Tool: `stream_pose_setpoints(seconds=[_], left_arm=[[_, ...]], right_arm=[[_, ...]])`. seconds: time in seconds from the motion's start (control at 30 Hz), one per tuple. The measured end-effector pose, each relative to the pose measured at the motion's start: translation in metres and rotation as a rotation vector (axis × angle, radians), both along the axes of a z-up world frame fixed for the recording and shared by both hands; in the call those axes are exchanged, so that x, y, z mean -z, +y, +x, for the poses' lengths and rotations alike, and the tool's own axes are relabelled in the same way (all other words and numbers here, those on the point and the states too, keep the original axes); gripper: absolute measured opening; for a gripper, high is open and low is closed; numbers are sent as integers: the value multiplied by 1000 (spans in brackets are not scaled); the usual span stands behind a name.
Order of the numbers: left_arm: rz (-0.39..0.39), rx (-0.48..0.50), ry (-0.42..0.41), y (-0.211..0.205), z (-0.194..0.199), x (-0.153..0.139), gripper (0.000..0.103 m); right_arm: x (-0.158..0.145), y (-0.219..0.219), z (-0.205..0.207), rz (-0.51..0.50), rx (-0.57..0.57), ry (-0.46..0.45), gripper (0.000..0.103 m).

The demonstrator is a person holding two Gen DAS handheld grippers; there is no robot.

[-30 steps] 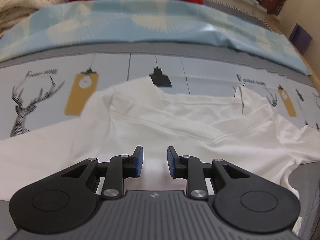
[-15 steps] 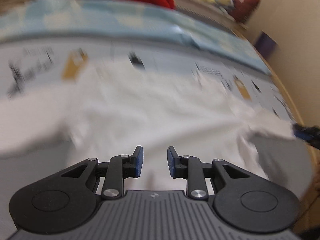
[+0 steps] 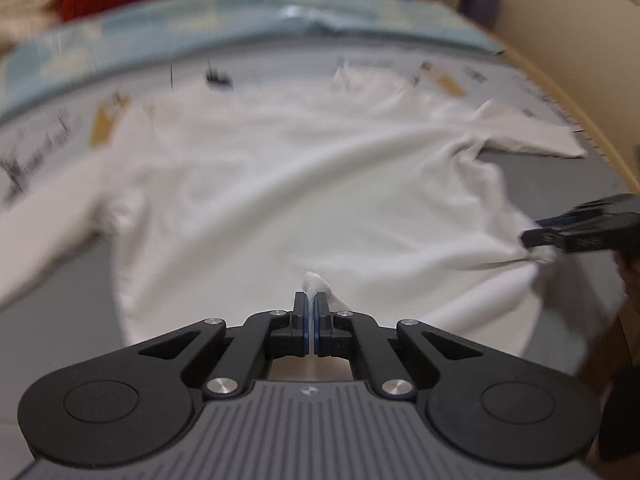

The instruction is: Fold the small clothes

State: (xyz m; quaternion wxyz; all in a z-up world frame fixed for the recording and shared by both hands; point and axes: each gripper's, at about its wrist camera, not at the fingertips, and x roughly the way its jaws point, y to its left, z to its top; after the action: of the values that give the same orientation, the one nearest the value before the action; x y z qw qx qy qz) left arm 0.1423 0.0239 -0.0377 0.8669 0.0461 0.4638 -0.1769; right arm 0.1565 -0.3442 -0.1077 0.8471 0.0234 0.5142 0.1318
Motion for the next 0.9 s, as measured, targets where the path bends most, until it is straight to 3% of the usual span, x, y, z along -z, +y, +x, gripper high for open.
stream_pose_setpoints(seconds=[0.03, 0.07, 0.1, 0.23, 0.3, 0.37, 0.47, 0.57, 0.63, 0.73, 0.8, 0.9], left_arm=[[-8, 1, -20, 7, -7, -12, 2], [-22, 0, -41, 19, -19, -25, 2], [-32, -1, -58, 29, -30, -33, 2], [-107, -90, -82, 86, -85, -41, 2], [-126, -167, -28, 112, -105, -34, 0], [-179, -195, -29, 132, -118, -37, 0], [-257, -236, 29, 158, -125, -31, 2], [-256, -314, 106, 171, -120, -14, 8], [-253, -326, 169, 171, -116, -1, 18], [-242, -289, 248, 147, -105, 16, 39], [-222, -264, 299, 131, -99, 30, 41], [-143, -243, 353, 105, -87, 48, 41]], right_arm=[[0, 0, 1, -7, -6, 2, 18], [-2, -2, 0, 9, -7, 8, 6], [-6, -4, -2, 23, 0, 2, 2], [-27, -18, -13, 91, 78, -56, 2], [-40, -30, -23, 158, 166, -72, 2], [-45, -45, -36, 223, 287, -66, 2], [-37, -66, -56, 285, 442, -30, 6], [-28, -71, -62, 275, 472, 25, 27], [-26, -61, -61, 228, 400, 5, 39], [-17, -35, -58, 91, 274, 10, 41], [-15, -21, -59, 58, 194, 13, 42], [-15, -1, -61, 12, 97, -15, 53]])
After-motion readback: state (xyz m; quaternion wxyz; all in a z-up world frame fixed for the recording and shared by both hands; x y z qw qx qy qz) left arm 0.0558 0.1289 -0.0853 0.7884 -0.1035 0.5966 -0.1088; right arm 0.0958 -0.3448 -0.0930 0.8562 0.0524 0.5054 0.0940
